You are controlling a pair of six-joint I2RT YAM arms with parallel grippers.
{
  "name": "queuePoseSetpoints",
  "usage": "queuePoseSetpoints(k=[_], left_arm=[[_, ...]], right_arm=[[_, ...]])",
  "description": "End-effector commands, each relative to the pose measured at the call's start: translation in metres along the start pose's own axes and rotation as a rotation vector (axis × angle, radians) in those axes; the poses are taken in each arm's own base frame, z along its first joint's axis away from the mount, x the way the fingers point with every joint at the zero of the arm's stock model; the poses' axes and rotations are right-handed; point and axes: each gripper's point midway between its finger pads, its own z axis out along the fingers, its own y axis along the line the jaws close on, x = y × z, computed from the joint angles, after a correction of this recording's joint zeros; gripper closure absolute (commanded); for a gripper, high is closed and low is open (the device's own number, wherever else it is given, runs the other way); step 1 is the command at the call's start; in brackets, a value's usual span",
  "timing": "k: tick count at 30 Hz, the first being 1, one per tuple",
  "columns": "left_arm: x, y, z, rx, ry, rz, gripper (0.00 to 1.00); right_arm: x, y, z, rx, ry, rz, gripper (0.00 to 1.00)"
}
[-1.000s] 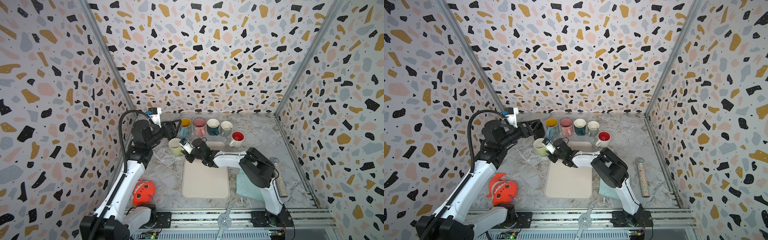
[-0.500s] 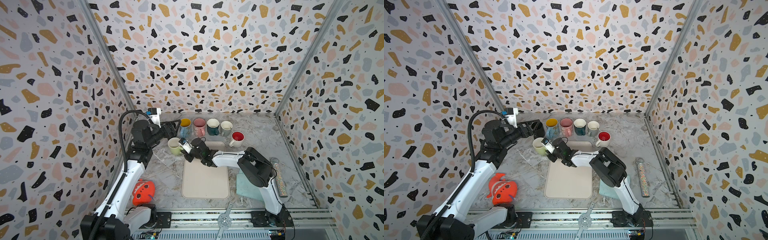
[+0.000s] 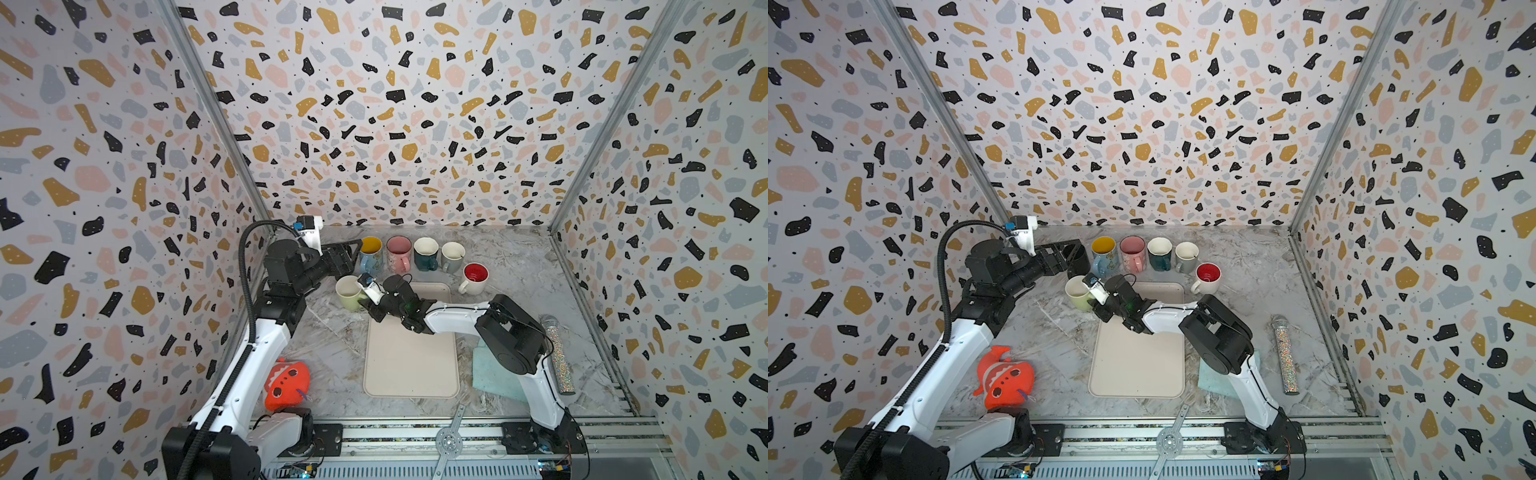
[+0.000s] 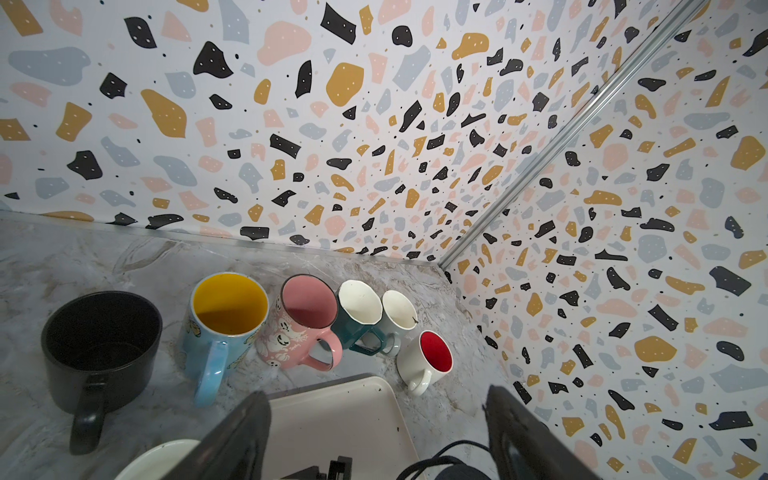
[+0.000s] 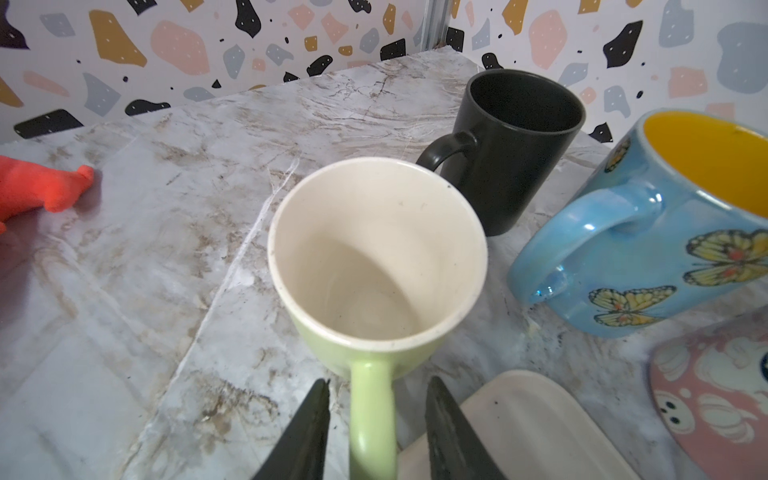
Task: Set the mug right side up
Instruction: 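Open the right gripper and release the light green mug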
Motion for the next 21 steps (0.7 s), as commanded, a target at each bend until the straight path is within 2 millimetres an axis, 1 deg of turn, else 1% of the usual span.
queuePoseSetpoints(k=[1, 2, 4, 7, 12, 13, 14, 17, 19, 21], left_arm=[[-0.007, 0.011, -0.003, -0.055, -0.025, 0.027, 0.17], [-0.007, 0.016, -0.003, -0.081, -0.024, 0.030, 0.17], [-0.008, 0.027, -0.006, -0.134, -0.030, 0.023, 0.17], [-0.012, 0.053, -0.014, -0.246, -0.064, -0.014, 0.17], [-0.012, 0.089, -0.030, -0.374, -0.123, -0.087, 0.16], [-0.012, 0.097, -0.034, -0.411, -0.133, -0.092, 0.16], [-0.011, 0.104, -0.038, -0.441, -0.141, -0.095, 0.16], [-0.009, 0.134, -0.055, -0.587, -0.179, -0.077, 0.16], [-0.006, 0.162, -0.076, -0.753, -0.228, -0.064, 0.15], [-0.002, 0.183, -0.098, -0.907, -0.274, -0.053, 0.15]], right_arm=[[-0.041, -0.004, -0.025, 0.030, -0.085, 0.003, 0.45], [-0.042, -0.005, -0.030, 0.038, -0.088, 0.007, 0.39], [-0.045, -0.007, -0.042, 0.058, -0.088, 0.012, 0.33], [-0.050, -0.013, -0.062, 0.100, -0.090, 0.026, 0.28], [-0.060, -0.021, -0.101, 0.160, -0.108, 0.051, 0.23], [-0.062, -0.023, -0.110, 0.175, -0.112, 0.052, 0.04], [-0.064, -0.024, -0.117, 0.184, -0.114, 0.054, 0.01], [-0.069, -0.030, -0.140, 0.219, -0.110, 0.057, 0.01], [-0.073, -0.034, -0.157, 0.236, -0.111, 0.059, 0.01], [-0.073, -0.040, -0.174, 0.247, -0.111, 0.077, 0.01]])
